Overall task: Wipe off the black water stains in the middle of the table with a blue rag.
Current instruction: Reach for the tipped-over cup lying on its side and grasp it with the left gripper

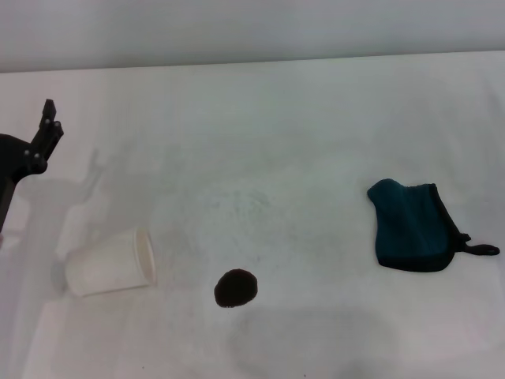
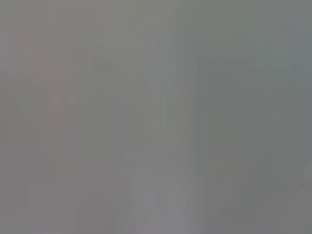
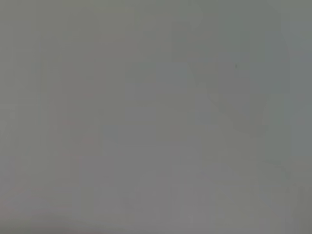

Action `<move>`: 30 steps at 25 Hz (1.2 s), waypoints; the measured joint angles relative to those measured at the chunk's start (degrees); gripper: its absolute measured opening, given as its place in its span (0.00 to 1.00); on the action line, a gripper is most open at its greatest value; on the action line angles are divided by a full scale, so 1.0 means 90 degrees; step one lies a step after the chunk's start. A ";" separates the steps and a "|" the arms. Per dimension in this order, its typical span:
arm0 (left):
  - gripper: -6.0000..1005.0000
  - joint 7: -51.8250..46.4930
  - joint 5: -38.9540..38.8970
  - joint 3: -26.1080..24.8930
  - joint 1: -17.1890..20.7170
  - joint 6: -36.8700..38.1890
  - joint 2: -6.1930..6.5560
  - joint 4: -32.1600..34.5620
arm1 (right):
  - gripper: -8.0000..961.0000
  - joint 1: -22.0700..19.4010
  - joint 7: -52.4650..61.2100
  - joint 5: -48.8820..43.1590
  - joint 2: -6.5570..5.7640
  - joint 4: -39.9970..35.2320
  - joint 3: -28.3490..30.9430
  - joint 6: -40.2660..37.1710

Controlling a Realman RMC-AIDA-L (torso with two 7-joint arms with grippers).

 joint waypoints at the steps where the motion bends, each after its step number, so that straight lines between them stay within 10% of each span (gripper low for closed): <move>1: 0.88 0.0000 0.0000 0.0000 -0.0006 -0.0013 -0.0002 0.0002 | 0.91 0.0001 -0.0001 0.0002 0.0000 0.0000 0.0000 -0.0021; 30: 0.87 -0.1583 0.0663 0.0057 -0.0239 -0.0270 0.0133 -0.0182 | 0.91 -0.0068 -0.0005 -0.0009 -0.0010 0.0022 -0.0009 -0.0102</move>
